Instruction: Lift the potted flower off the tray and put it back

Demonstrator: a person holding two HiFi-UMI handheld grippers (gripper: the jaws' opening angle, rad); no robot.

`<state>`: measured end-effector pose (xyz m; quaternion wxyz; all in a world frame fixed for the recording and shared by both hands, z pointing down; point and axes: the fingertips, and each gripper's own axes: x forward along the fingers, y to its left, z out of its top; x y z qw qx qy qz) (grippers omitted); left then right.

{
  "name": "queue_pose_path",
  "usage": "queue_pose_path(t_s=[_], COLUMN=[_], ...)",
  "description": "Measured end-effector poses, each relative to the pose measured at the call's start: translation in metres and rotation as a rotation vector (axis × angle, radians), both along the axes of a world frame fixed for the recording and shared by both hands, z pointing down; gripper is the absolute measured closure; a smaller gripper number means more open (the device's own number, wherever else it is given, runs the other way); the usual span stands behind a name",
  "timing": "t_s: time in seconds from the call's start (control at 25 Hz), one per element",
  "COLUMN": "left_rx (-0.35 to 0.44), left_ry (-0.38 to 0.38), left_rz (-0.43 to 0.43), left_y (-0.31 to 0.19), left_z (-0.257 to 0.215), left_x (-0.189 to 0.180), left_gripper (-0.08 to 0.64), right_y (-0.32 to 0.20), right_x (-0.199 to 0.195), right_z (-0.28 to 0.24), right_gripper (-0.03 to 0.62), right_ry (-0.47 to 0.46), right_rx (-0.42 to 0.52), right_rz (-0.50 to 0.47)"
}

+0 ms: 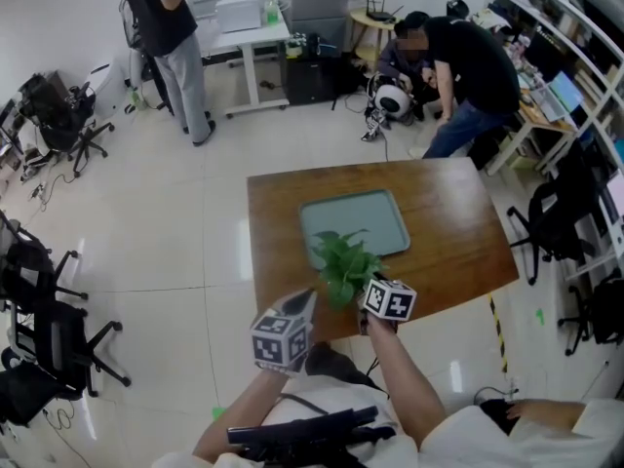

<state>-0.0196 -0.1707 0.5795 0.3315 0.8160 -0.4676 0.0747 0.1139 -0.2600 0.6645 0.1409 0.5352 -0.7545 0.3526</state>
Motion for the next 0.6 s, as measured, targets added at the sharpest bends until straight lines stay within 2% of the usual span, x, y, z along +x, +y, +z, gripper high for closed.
queue_pose_path(t_s=[0.28,0.6], left_rx=[-0.008,-0.008], left_ry=[-0.011,-0.028], left_rz=[0.016,0.005], left_y=[0.033,0.051], left_z=[0.002,0.002], left_x=[-0.008,-0.018], left_gripper=[0.565,0.565], right_y=[0.042,0.051], right_x=[-0.017,-0.016], right_z=[0.031,0.043], right_gripper=[0.557,0.552], right_ry=[0.028,0.024], right_rx=[-0.036,-0.036], right_rz=[-0.02,0.011])
